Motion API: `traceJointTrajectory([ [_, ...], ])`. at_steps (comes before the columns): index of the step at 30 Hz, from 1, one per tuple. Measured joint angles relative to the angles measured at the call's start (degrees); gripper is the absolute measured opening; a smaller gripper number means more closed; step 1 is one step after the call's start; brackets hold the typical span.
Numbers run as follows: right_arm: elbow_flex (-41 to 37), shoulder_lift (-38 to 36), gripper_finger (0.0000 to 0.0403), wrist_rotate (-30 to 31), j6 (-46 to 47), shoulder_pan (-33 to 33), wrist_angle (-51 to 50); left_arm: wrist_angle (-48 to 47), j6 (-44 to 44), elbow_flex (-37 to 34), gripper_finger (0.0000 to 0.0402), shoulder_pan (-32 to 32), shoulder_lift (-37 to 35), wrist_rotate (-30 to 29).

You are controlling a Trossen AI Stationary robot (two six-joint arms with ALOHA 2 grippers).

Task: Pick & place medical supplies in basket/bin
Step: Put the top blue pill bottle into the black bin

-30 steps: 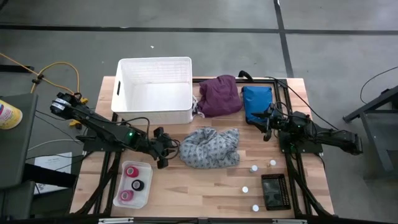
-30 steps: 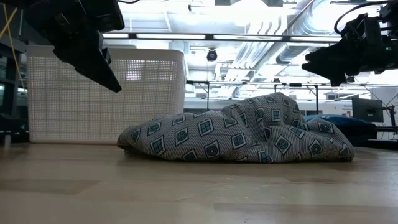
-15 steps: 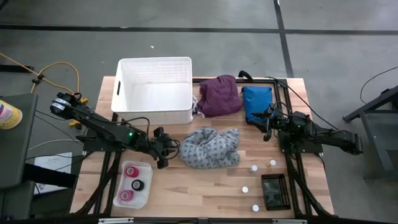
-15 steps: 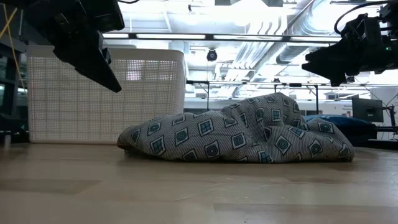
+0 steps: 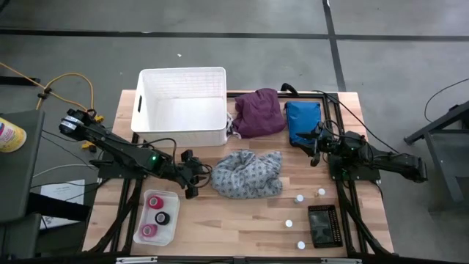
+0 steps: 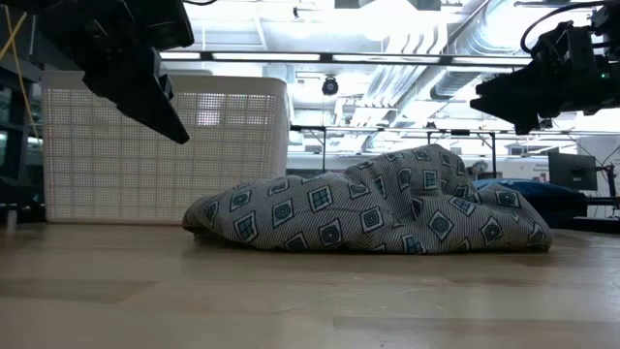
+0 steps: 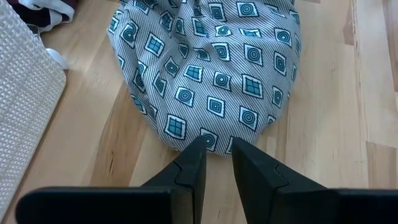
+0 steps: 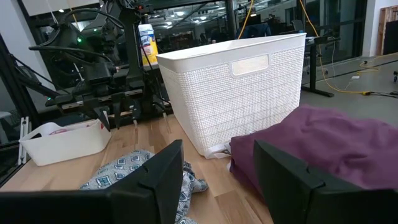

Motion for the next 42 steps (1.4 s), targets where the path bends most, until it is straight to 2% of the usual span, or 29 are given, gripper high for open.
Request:
traceJointTrajectory([
  [24, 0.0, -0.01, 0.0181, -0.08, 0.01, -0.01, 0.01, 0.0, 0.02, 0.0, 0.0074, 0.0, -0.02, -0.02],
  [42, -0.02, 0.0, 0.0181, -4.66, 0.03, 0.02, 0.0, 0.0, 0.01, 0.0, 0.0074, 0.0, -0.02, -0.04],
])
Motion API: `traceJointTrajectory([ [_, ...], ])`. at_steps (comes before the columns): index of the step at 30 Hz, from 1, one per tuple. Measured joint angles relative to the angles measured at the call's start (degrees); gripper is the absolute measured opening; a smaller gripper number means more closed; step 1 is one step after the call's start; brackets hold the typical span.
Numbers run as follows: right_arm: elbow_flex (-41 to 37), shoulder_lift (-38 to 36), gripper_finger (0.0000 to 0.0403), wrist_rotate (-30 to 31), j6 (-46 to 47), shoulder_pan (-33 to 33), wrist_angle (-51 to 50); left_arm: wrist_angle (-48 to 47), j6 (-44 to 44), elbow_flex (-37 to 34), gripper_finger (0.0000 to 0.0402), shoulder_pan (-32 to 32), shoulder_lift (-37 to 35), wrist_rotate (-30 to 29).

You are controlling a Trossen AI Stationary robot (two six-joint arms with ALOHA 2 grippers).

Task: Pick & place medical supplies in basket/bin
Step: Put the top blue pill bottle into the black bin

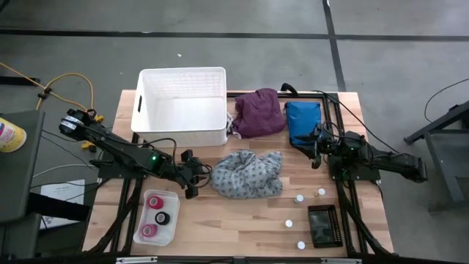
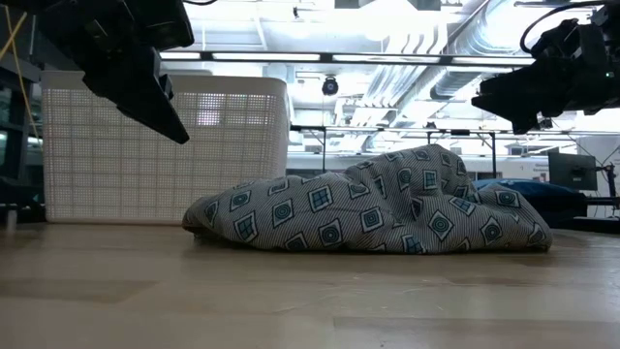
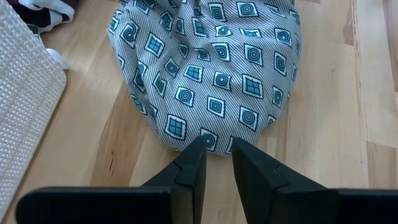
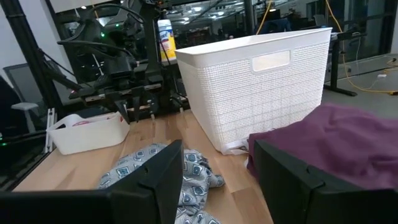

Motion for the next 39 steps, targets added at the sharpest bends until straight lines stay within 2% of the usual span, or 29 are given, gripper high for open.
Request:
traceJointTrajectory([
  [10, 0.19, 0.0, 0.0181, -0.04, -0.01, 0.0, 7.07, 0.0, 0.0, 0.0, 0.0074, -0.01, 0.0, 0.0],
  [18, 6.18, 1.59, 0.0181, -0.07, -1.95, 0.0, 2.79, 0.0, 0.0, 0.0, 0.0074, 0.0, 0.0, 0.0],
  [39, 25.26, 20.78, 0.0181, -2.82, -7.3, 0.02, 0.34, 0.02, 0.01, -0.02, 0.0074, -0.02, 0.0, 0.0],
])
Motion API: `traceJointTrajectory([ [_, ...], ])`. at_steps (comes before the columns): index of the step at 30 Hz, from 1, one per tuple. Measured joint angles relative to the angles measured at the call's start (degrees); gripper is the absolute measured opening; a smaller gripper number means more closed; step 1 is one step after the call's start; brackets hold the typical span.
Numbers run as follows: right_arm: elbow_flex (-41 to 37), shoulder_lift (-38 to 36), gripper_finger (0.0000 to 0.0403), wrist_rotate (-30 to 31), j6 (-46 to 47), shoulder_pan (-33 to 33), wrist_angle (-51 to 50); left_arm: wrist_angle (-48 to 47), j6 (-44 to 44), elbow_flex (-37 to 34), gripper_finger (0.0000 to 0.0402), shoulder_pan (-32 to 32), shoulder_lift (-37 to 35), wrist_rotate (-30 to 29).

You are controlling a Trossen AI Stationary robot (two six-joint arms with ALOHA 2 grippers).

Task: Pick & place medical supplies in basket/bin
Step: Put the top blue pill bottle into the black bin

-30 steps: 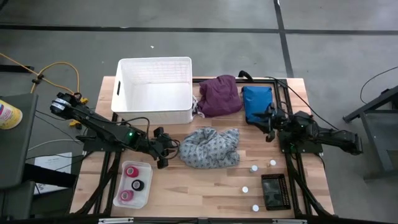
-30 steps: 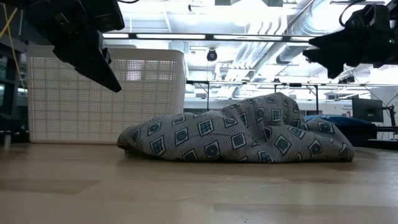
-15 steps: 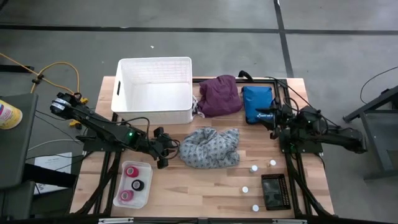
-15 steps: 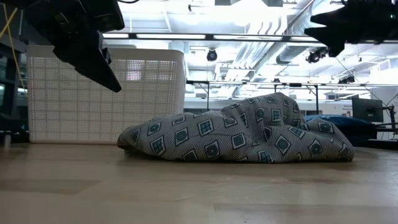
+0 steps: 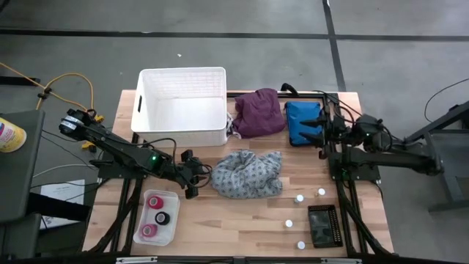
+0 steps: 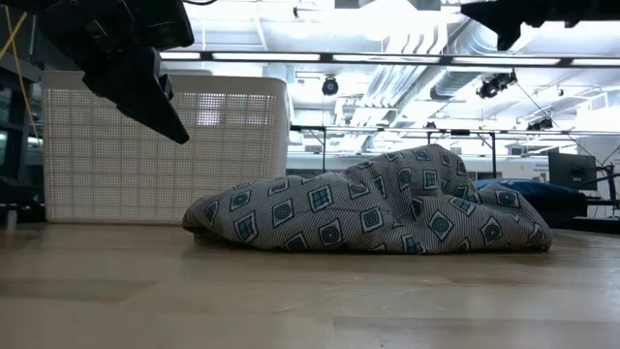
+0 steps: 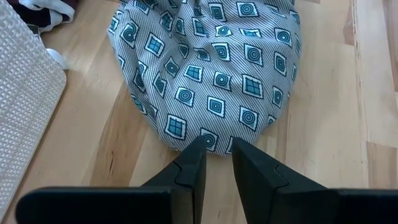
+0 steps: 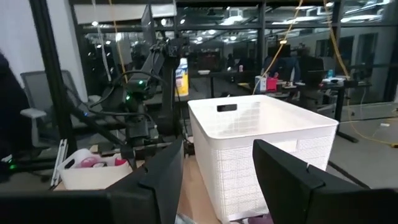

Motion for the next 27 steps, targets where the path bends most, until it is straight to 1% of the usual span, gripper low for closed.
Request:
traceJointTrajectory([
  [9, 5.26, 5.36, 0.0181, -0.6, -1.38, 0.0, -2.52, 0.0, 0.0, 0.0, 0.0074, 0.01, 0.0, 0.0],
  [15, 9.35, 8.87, 0.0181, -1.46, -1.56, 0.0, -7.56, 0.0, -0.02, 0.0, 0.0074, 0.0, 0.0, 0.0],
  [20, 10.26, 10.74, 0.0181, -1.7, -1.79, 0.0, -10.88, -0.01, 0.01, 0.0, 0.0074, 0.0, 0.0, 0.0],
  [23, 10.26, 11.09, 0.0181, -3.38, -1.78, 0.0, -14.41, 0.0, 0.01, 0.0, 0.0074, 0.02, 0.0, 0.0],
  [27, 10.27, 11.87, 0.0181, -7.23, -0.3, 0.0, -21.12, -0.02, 0.0, 0.0, 0.0074, 0.0, 0.0, 0.0],
])
